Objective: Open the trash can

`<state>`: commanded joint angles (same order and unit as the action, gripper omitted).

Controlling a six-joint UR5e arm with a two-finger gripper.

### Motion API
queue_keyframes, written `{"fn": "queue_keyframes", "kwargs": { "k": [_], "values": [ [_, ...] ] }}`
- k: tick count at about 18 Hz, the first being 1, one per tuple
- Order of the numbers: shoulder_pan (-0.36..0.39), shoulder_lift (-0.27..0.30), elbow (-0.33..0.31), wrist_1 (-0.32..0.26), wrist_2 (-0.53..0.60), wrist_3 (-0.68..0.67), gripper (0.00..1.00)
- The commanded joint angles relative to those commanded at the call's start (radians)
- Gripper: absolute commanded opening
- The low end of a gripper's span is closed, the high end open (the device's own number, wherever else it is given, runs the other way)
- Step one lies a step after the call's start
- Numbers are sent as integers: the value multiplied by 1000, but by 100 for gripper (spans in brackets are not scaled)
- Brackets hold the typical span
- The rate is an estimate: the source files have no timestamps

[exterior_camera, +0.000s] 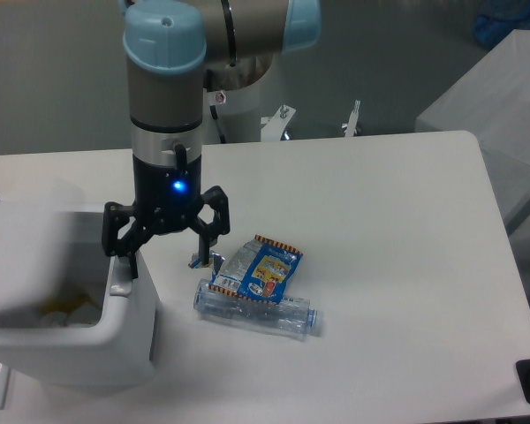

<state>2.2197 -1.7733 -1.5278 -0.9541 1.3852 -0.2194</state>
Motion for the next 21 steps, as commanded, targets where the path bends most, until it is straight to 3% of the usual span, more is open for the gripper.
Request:
{"fn": "queue_keyframes", "kwargs": {
  "k": [4,6,9,12,17,21],
  "values": [
    [0,3,17,2,2,5,100],
    [0,5,41,29,12,11,100],
    [6,3,96,52,121,34,100],
    [37,5,126,48,166,141,100],
    [89,21,118,31,210,369,100],
    [143,43,115,-41,215,593,100]
  ]
}}
